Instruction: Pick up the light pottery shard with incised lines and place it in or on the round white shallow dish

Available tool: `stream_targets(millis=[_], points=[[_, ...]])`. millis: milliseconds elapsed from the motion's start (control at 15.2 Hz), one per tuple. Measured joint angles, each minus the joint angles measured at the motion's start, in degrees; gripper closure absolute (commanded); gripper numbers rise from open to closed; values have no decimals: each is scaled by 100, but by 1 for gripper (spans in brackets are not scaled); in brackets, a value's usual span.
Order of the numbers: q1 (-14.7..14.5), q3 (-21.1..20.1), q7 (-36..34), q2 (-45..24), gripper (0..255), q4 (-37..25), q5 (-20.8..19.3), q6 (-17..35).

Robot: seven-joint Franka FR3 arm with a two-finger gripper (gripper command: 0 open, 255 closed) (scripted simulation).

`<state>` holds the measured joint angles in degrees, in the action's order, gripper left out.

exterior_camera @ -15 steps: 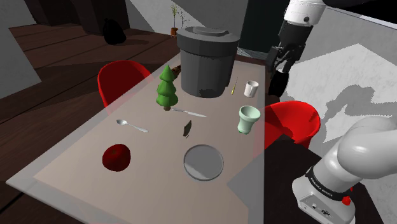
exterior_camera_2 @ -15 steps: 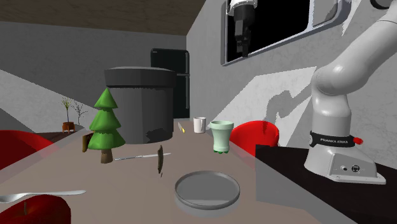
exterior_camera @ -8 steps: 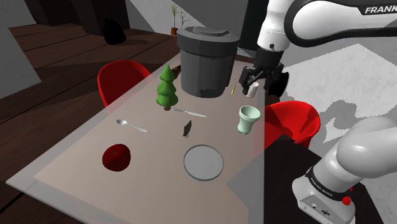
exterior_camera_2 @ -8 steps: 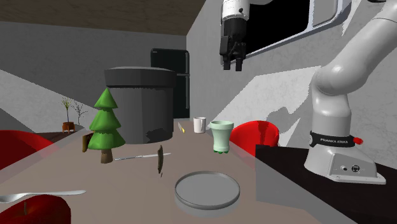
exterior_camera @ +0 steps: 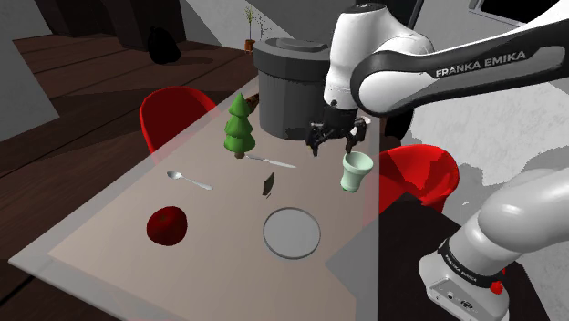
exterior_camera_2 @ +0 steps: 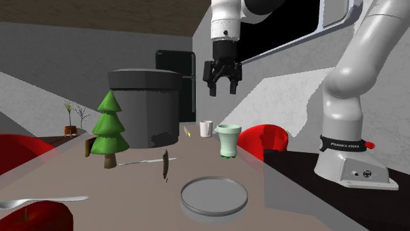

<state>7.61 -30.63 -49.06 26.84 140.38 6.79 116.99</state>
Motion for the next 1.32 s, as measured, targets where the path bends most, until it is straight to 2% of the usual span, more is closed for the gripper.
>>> stream_targets(millis=[264, 462, 660, 792, 990, 1188, 1320], points=[[408, -666, -1230, -924, 0, -314, -469, 538], [721, -1132, -2337, -1798, 0, -680, -1145, 825], [856, -1393, -3603, -2835, 0, -1156, -2112, 952], [751, -1336, -4383, -3548, 0, -1598, -2784, 868], [397, -1041, -5336, -4445, 0, -2217, -3545, 726], [-20, -683, -6100, -5210, 0, -2808, -4062, 615], [-227, -497, -6398, -5588, 0, -3166, -4255, 527]])
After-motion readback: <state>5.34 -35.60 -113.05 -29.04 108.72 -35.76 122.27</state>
